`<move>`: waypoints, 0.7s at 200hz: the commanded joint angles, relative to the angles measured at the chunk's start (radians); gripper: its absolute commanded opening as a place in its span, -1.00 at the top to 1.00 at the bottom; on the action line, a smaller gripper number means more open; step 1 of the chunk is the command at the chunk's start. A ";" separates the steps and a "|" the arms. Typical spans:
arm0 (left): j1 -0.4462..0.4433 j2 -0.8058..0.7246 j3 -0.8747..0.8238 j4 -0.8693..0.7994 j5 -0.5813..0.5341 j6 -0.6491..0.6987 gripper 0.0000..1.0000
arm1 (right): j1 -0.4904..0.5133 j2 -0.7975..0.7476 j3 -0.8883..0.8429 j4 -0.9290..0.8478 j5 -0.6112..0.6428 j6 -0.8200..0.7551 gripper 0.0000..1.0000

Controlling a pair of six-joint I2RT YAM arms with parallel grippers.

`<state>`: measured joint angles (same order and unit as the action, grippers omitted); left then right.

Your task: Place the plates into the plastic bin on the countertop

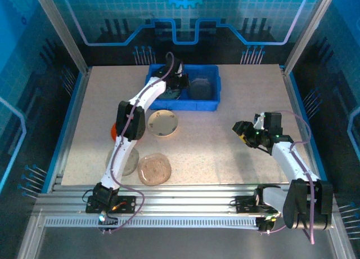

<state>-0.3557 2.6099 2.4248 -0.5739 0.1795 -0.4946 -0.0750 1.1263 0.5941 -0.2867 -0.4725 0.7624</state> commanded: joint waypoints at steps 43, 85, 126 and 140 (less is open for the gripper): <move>-0.004 0.014 0.044 -0.020 -0.002 0.013 0.61 | 0.008 0.014 -0.010 0.012 0.002 0.005 -0.20; -0.005 0.020 0.088 -0.055 -0.017 0.033 -0.10 | 0.026 0.005 -0.001 -0.001 0.008 0.003 -0.20; -0.004 -0.028 0.082 -0.056 -0.021 0.065 -0.29 | 0.065 -0.033 0.023 -0.036 0.042 -0.035 -0.21; -0.008 -0.048 0.072 -0.043 -0.014 0.076 -0.42 | 0.095 -0.037 0.038 -0.049 0.064 -0.058 -0.21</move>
<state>-0.3565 2.6190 2.4828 -0.6037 0.1680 -0.4549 -0.0257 1.1084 0.5957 -0.2935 -0.4454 0.7517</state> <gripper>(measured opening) 0.667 0.603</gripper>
